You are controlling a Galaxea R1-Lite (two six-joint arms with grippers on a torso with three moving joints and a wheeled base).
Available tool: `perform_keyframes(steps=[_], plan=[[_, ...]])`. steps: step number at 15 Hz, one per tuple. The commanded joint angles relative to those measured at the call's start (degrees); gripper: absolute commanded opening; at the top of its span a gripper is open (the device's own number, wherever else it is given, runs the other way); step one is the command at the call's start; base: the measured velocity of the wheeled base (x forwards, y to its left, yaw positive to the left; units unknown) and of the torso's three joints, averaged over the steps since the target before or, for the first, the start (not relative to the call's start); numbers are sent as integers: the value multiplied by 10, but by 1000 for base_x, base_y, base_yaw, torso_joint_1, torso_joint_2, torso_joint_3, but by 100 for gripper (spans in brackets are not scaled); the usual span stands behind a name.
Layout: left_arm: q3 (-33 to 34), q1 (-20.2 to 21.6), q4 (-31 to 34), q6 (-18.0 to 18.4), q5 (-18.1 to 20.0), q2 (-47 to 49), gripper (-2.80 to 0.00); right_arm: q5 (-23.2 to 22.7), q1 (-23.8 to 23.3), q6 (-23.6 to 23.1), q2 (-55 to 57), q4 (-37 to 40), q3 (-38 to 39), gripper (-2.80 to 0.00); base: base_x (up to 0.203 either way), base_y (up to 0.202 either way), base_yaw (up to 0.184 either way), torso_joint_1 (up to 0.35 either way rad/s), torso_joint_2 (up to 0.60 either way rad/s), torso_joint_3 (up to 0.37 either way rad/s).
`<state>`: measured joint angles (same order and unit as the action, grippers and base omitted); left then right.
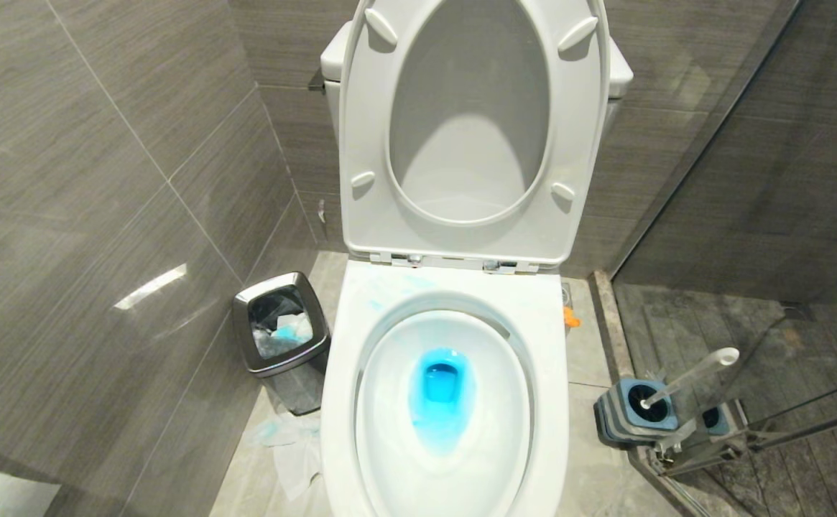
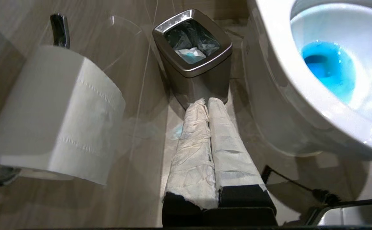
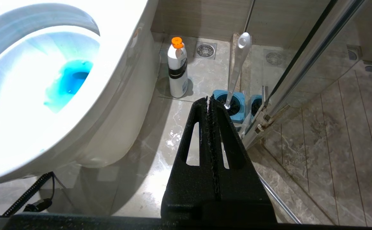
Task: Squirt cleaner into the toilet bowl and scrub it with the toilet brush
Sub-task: Pour in the cleaning agent
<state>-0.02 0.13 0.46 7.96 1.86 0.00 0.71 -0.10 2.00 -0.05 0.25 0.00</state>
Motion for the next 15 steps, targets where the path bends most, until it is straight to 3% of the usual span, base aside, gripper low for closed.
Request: perform_keyframes(steps=[1,6,15], plan=[[0,0,1,-3,2,1,-280,0,0,0,0,0,1,-280,0,0,0,0,0,0],[0,0,-2,-62,-5,1,-280,0,0,0,0,0,0,-280,0,0,0,0,0,0],[1,0,-3,-64,-5,1,-280,0,0,-1,0,0,1,-280,0,0,0,0,0,0]])
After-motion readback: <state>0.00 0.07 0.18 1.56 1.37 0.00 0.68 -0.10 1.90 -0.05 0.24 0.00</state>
